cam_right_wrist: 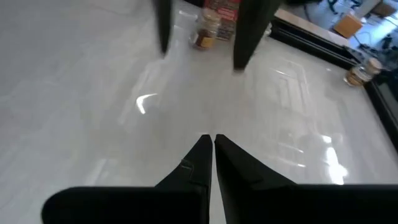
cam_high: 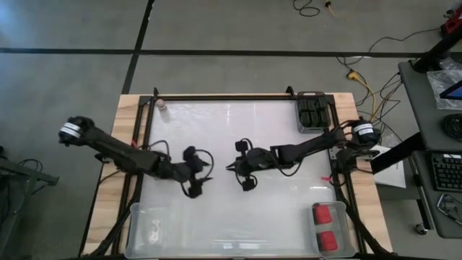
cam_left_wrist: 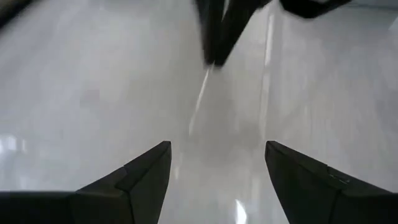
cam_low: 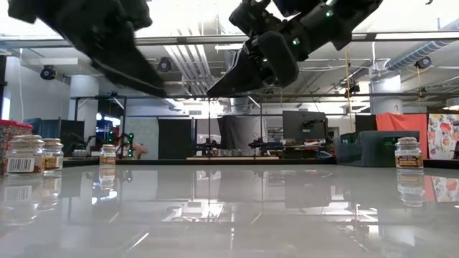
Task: Sort spices by type
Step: Put the red seasoning can into the gray bin
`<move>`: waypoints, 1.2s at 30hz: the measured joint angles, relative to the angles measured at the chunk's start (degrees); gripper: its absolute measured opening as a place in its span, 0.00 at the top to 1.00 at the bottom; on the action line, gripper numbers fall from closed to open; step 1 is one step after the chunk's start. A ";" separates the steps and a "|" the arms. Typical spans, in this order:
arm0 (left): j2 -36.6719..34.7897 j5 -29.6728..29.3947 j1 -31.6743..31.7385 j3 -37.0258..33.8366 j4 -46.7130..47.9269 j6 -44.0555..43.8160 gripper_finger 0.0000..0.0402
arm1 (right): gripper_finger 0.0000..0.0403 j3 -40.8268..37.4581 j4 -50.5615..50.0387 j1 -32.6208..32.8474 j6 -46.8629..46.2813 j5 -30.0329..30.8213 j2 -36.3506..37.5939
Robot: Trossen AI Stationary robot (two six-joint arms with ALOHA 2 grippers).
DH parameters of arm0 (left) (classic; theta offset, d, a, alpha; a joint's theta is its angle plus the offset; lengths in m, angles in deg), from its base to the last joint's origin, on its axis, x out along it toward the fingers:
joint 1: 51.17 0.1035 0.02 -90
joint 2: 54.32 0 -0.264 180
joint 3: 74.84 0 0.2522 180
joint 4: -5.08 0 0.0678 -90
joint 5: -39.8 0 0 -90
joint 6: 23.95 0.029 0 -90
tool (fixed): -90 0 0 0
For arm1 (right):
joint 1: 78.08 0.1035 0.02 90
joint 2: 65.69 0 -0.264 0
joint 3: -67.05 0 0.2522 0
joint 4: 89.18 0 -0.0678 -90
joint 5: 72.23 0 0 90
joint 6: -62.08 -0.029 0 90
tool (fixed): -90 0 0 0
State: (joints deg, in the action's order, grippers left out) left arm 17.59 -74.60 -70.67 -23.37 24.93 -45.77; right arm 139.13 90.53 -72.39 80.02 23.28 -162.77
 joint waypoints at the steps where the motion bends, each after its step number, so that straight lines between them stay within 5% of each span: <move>1: -1.93 0.65 -0.06 1.05 5.55 -3.04 0.39 | 0.97 0.00 0.72 -0.33 0.10 -0.03 -0.26; 8: -9.01 9.26 -0.54 10.83 45.40 -33.69 0.39 | 0.97 0.00 4.75 -1.65 2.31 -0.11 -1.24; 12: -9.59 11.94 -1.78 14.18 60.62 -44.48 0.39 | 0.97 0.00 5.57 -2.39 1.96 -0.19 -1.30; 18: -9.35 19.35 -2.16 13.58 66.41 -56.83 0.39 | 0.97 -1.42 5.42 -2.31 1.73 -6.43 -1.33; 24: -8.97 19.45 -1.92 13.58 67.53 -75.55 0.39 | 0.97 -2.27 5.79 -2.66 3.56 -7.64 -1.37; 36: -8.03 18.25 -3.47 11.97 77.02 -92.62 0.39 | 0.97 -2.36 5.02 -2.62 3.07 -7.64 -1.37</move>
State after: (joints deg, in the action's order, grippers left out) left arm 9.56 -56.35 -74.13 -11.40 101.95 -138.40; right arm 136.77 95.55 -75.01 83.09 15.64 -164.14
